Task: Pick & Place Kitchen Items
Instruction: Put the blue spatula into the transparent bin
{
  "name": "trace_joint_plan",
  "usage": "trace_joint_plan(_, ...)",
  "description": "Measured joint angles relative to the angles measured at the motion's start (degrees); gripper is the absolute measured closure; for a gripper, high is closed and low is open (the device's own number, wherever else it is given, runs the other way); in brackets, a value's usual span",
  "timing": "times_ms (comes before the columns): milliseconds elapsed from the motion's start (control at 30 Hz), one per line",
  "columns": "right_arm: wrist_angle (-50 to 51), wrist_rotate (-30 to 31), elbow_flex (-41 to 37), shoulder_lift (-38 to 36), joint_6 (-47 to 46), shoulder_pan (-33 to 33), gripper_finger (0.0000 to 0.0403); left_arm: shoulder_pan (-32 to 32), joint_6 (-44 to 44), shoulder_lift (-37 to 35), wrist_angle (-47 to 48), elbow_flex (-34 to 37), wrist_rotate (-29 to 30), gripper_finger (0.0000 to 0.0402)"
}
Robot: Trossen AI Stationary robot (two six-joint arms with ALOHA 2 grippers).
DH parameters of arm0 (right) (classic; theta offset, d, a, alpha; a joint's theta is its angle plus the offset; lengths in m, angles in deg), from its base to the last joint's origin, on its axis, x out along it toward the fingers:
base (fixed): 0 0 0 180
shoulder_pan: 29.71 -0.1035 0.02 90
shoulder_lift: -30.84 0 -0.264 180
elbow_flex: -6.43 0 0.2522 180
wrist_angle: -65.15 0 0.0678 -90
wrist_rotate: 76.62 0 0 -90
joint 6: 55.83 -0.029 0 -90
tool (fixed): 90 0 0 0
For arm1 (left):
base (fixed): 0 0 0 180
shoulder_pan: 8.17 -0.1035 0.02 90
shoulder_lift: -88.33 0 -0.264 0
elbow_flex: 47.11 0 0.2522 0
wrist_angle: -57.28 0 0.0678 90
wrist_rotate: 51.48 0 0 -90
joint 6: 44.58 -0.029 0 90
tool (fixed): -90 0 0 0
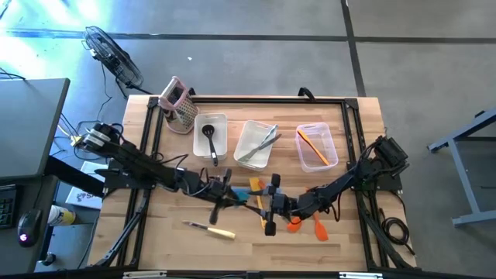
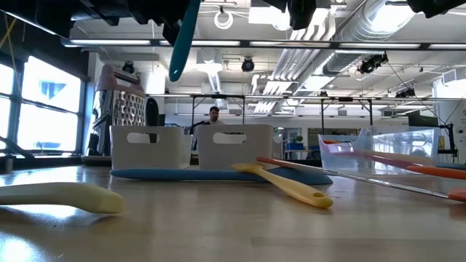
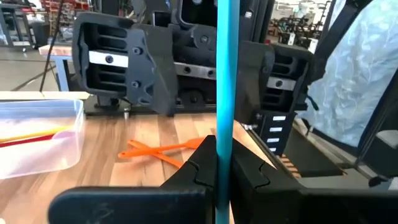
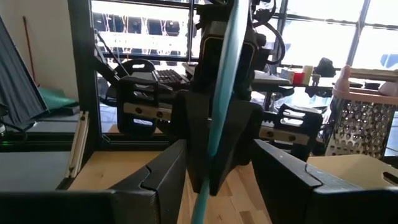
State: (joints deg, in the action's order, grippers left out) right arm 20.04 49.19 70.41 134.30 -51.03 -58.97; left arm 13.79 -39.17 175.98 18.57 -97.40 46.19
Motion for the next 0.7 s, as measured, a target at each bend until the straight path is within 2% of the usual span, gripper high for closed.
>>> trace_joint_plan(333,-1.99,-0.72,0.00,-0.28,3.60,0.17,0.0229,-0.22,0.35,0.46,0.09,-0.99,0.62,0.0394)
trace_joint_plan(700,-2.71,-8.72,0.00,-0.28,4.42,2.65,0.0229,-0.22,0.39,0.44,-0.04,-0.99,3.34,0.0394)
